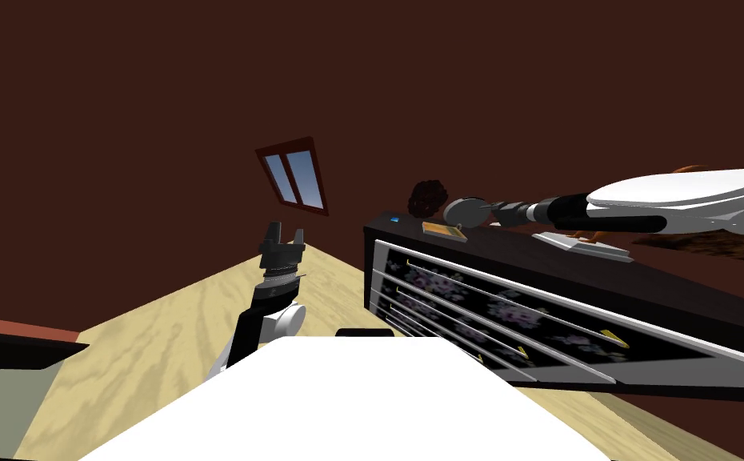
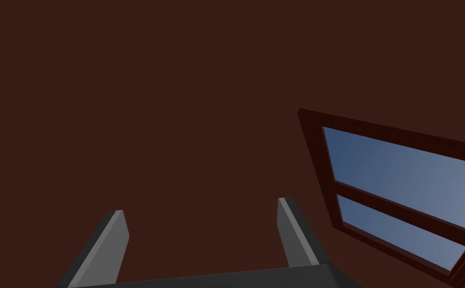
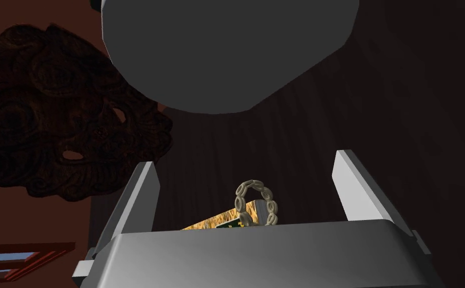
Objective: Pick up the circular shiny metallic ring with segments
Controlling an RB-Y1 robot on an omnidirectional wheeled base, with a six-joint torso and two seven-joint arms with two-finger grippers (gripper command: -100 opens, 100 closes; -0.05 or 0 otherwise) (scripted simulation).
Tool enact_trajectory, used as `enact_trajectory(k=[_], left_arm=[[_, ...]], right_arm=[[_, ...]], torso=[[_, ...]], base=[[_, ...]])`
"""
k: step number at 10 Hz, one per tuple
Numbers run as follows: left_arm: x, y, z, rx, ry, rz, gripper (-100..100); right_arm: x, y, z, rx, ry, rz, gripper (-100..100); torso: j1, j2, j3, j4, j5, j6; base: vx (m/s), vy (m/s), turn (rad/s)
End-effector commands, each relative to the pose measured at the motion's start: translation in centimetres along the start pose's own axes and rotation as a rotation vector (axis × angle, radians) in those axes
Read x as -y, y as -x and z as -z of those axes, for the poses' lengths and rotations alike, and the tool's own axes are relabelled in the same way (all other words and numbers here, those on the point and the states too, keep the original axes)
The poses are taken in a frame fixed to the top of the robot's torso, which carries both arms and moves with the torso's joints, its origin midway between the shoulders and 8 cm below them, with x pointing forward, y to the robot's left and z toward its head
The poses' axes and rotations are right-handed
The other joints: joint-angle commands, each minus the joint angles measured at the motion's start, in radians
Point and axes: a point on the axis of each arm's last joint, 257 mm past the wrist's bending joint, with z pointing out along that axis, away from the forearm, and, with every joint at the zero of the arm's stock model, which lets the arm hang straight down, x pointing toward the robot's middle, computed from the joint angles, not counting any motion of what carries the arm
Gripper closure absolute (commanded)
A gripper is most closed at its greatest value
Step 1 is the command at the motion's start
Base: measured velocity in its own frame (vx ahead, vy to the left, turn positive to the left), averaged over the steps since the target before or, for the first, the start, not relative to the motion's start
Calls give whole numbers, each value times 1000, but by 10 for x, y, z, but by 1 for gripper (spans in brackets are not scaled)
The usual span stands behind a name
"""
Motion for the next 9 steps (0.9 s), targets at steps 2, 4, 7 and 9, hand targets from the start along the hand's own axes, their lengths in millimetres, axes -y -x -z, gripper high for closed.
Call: enact_trajectory(k=[2,4,7,9], left_arm=[[0,0,0,0,0,0,0],[0,0,0,0,0,0,0],[0,0,0,0,0,0,0],[0,0,0,0,0,0,0]], right_arm=[[3,-12,4,-31,18,55,-100],[6,-22,8,-58,35,109,-100],[10,-33,12,-86,56,178,-100],[7,-23,9,-66,77,249,-100]], torso=[[-1,1,1,0,0,0],[0,0,0,0,0,1],[-1,0,0,0,0,1],[-2,1,1,0,-1,0]], base=[[-60,-46,54],[-27,-21,23],[-48,-36,51],[-40,-76,82]])
